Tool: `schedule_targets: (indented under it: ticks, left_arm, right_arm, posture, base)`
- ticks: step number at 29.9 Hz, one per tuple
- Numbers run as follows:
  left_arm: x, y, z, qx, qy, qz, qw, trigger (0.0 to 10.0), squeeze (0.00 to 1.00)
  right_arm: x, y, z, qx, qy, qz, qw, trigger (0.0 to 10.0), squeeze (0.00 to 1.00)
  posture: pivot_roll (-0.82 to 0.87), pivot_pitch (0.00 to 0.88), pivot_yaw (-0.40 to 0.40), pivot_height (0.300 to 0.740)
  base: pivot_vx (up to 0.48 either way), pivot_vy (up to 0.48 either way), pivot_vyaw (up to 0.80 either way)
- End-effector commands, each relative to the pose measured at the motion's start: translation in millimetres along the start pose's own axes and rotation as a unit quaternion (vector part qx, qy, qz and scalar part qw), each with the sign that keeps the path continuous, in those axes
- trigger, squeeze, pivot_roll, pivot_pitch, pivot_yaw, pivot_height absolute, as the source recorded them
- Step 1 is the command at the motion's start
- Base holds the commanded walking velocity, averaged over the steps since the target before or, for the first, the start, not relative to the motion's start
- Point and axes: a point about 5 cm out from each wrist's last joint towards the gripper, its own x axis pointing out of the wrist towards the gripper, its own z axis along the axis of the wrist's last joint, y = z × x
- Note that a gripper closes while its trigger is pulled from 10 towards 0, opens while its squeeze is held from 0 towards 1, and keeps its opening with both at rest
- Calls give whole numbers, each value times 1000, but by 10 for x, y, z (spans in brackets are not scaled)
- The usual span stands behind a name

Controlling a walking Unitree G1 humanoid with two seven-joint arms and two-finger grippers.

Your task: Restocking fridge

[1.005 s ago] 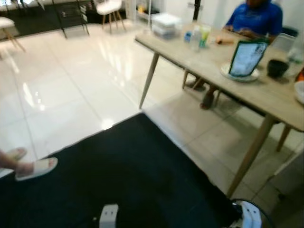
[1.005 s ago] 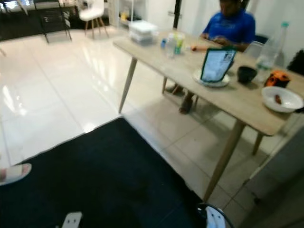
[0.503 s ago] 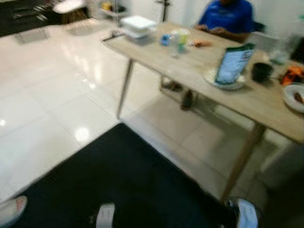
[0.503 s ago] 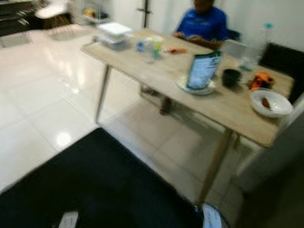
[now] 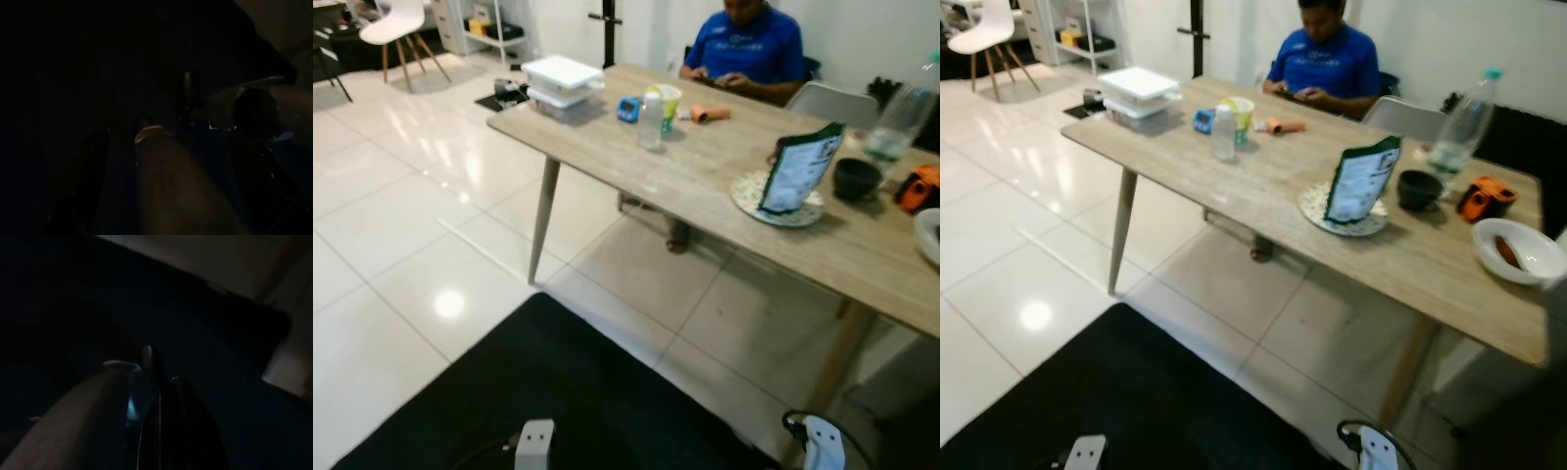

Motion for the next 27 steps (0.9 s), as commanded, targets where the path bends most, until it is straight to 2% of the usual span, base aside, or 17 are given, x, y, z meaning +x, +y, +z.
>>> schedule_targets:
  ticks: [1,8,11,27]
  left_arm:
    - [-4,-11,-55,-2,8,-1,1000,10000,0]
    - [-4,-9,-64,-1,11,3,1000,10000,0]
    - [-4,6,-62,-5,11,16,1000,10000,0]
    - [0,3,-34,-2,6,14,1000,10000,0]
  right_arm:
    - [-9,-40,27,-7,-5,-4,1000,10000,0]
    - [-10,-44,32,-8,-5,-3,1000,10000,0]
    - [-9,-41,32,-8,-5,-3,1000,10000,0]
    - [-7,-13,-2,-10,5,9,1000,10000,0]
  posture:
    - [-87,46,-40,740]
    - [-87,46,-41,740]
    - [-88,48,-41,740]
    - [-91,54,-34,740]
  base:
    - [454,0,0]
    - [451,0,0]
    - [0,0,0]
    - [0,0,-768]
